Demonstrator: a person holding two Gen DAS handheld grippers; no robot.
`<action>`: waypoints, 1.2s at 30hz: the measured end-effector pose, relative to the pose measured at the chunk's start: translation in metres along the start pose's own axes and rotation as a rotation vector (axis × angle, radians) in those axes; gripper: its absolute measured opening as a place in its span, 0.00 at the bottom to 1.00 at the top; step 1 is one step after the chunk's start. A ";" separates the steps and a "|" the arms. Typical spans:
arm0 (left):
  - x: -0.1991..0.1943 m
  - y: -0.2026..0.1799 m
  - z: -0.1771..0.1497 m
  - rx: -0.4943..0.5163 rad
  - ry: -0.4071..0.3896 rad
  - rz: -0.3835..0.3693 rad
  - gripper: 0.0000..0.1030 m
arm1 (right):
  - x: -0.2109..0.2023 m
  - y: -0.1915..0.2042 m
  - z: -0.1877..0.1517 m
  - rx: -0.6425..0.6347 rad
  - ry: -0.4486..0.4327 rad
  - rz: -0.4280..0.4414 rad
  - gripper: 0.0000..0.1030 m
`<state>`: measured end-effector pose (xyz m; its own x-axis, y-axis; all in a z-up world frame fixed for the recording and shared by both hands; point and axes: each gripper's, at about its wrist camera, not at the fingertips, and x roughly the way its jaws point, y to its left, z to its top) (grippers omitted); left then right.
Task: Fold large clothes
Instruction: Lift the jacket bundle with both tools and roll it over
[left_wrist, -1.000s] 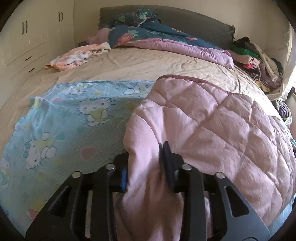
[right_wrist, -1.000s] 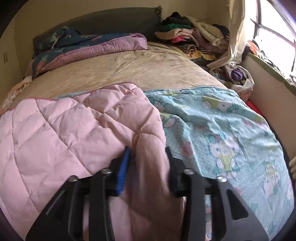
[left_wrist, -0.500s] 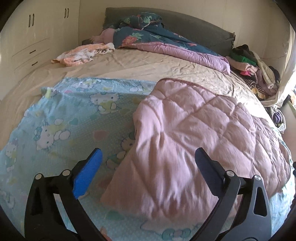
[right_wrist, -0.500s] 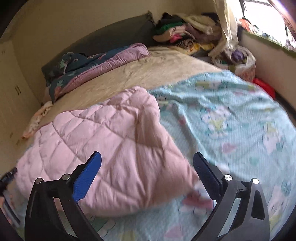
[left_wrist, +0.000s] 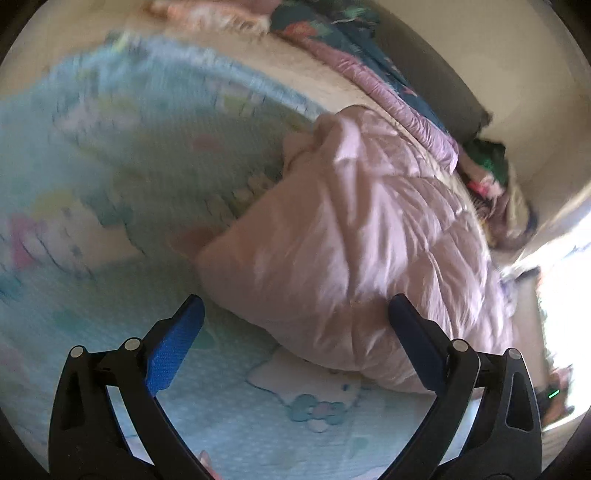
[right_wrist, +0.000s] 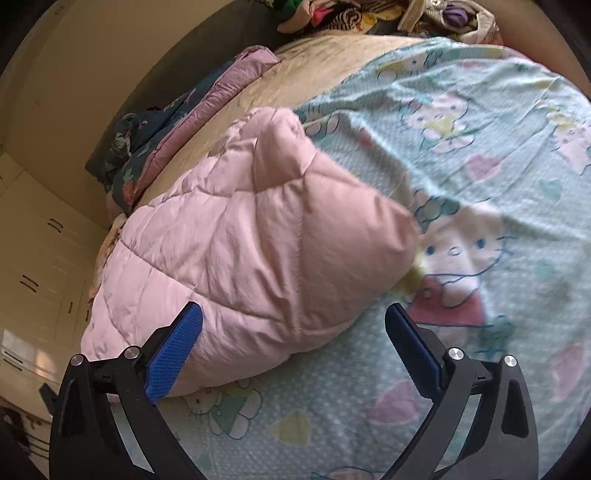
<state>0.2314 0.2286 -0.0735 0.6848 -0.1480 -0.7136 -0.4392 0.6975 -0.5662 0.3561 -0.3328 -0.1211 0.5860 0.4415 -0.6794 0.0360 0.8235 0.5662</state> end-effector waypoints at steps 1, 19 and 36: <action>0.004 0.003 0.000 -0.035 0.010 -0.029 0.91 | 0.003 0.001 0.000 0.006 0.005 0.011 0.96; 0.057 -0.017 0.013 -0.127 -0.018 -0.056 0.92 | 0.051 -0.002 0.016 0.103 -0.009 0.110 0.96; 0.014 -0.093 0.026 0.208 -0.184 -0.003 0.33 | 0.002 0.077 0.020 -0.350 -0.179 0.077 0.36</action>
<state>0.2968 0.1800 -0.0201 0.7886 -0.0339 -0.6140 -0.3208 0.8292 -0.4578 0.3762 -0.2753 -0.0696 0.7089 0.4629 -0.5322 -0.2730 0.8758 0.3981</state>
